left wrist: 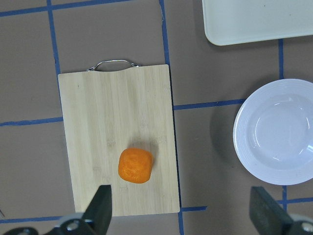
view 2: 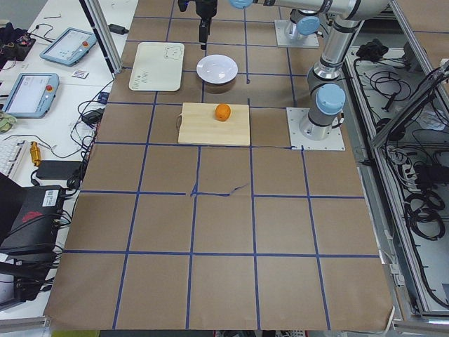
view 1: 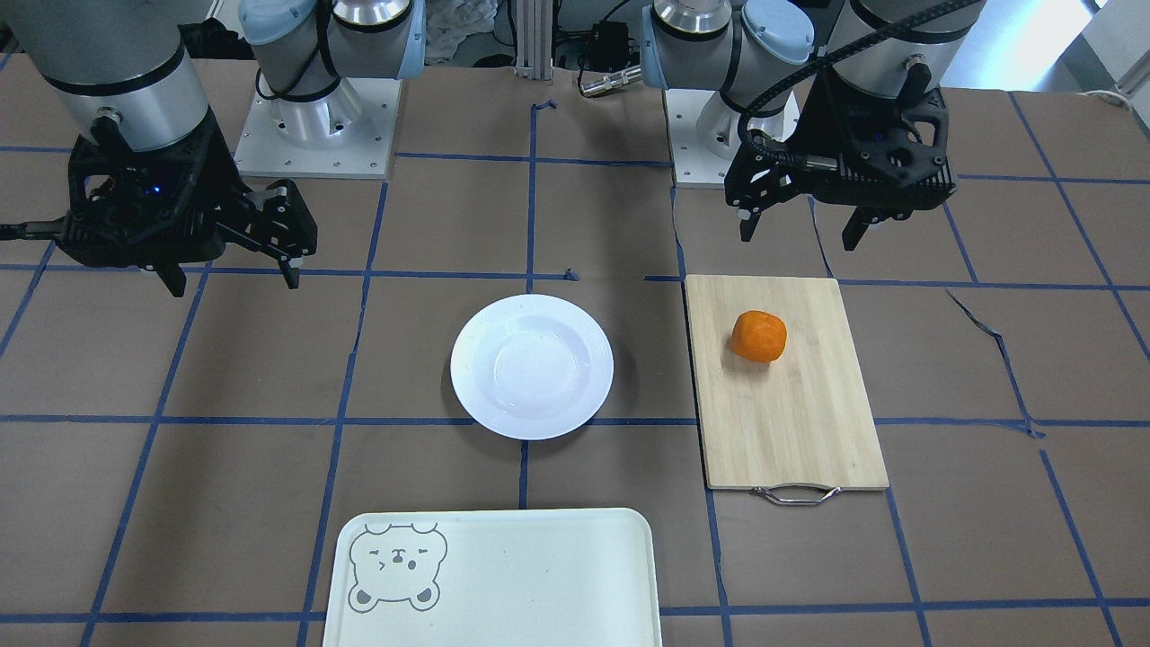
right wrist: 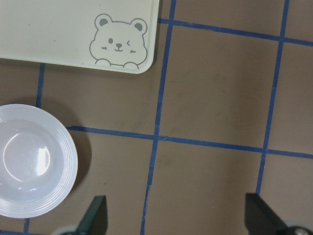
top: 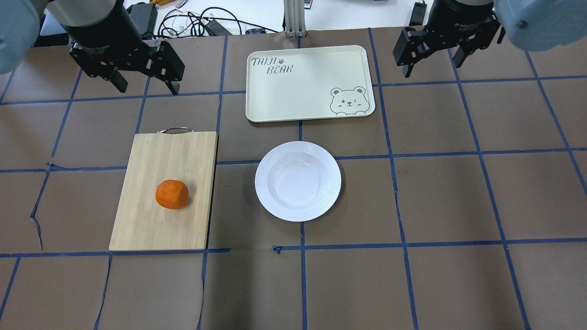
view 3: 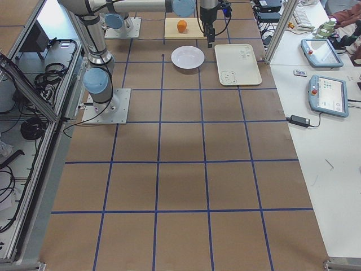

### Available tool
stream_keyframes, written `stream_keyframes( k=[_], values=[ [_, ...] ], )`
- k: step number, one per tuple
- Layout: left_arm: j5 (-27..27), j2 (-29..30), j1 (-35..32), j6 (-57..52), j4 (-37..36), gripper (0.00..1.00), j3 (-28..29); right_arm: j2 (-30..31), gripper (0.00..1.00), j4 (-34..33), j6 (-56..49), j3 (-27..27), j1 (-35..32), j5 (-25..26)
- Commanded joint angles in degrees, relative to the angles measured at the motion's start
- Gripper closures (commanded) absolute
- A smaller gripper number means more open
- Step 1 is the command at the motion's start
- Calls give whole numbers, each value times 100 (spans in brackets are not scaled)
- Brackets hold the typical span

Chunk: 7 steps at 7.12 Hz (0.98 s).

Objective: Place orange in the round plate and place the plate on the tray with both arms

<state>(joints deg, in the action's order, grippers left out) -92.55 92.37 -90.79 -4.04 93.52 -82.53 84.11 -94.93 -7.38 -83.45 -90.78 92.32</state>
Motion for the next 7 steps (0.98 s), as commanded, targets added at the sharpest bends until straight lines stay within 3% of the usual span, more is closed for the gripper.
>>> stream_keyframes(
  k=[1,7],
  values=[
    [0,0,0,0,0,0,0,-8,0,1,9,-5,-1,-13],
    [87,9,35,-61,-26,0,0,0,0,-8,9,-5,-1,-30]
  ],
)
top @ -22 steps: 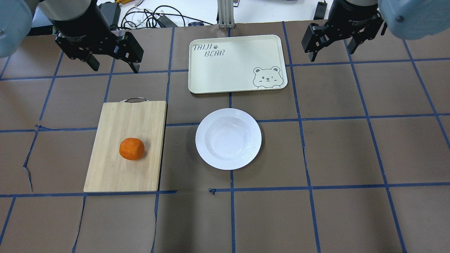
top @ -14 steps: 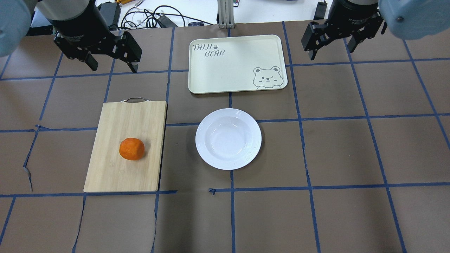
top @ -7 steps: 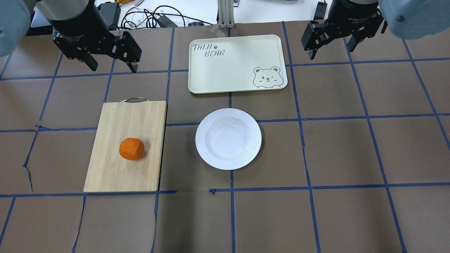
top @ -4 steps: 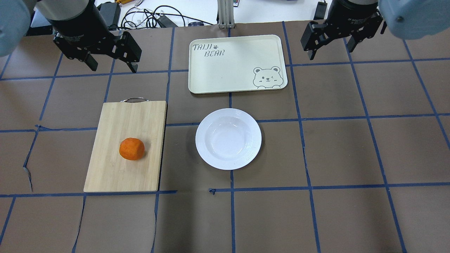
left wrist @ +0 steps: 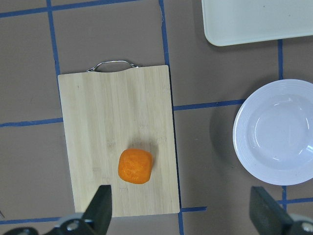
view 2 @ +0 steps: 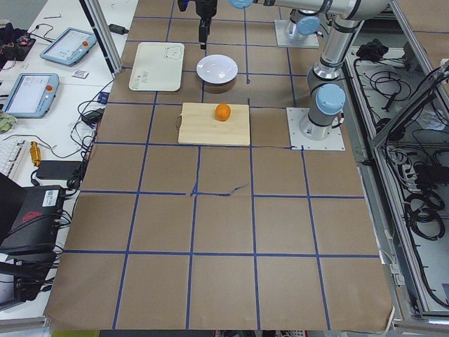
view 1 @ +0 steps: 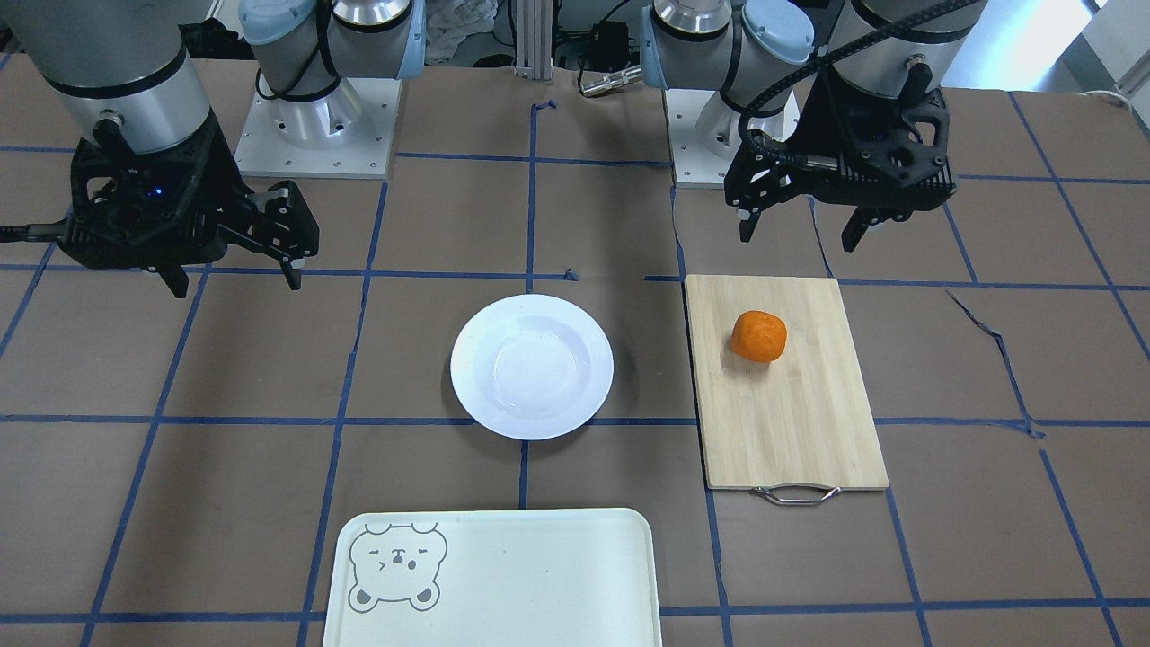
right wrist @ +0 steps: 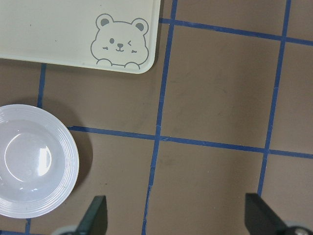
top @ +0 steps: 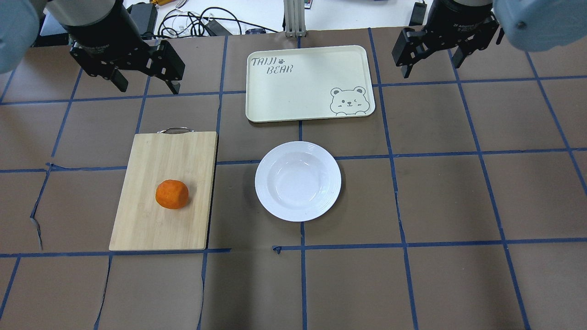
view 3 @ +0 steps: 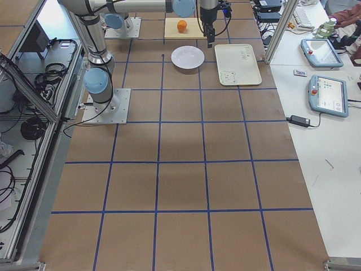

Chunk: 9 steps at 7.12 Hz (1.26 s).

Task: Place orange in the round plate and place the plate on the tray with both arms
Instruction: 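Lower the left gripper onto the orange on the cutting board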

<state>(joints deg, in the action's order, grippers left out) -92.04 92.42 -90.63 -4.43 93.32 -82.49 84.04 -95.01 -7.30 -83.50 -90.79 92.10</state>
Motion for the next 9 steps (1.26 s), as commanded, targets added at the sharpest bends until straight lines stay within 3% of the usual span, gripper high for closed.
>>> stream_keyframes(
  k=[1,3,7,9],
  values=[
    [11,47,175,-32,28,0,-12,-1,0,0,0,0,0,-8],
    [19,301,570,-32,-41,0,-405,-10,0,0,0,0,0,-42],
    [-34,566,634,-434,-322,0,-1889,7,0,9,0,0,0,-43],
    [-496,889,634,-821,-1163,0,-2488,-1,0,9,0,-9,0,-43]
  ],
)
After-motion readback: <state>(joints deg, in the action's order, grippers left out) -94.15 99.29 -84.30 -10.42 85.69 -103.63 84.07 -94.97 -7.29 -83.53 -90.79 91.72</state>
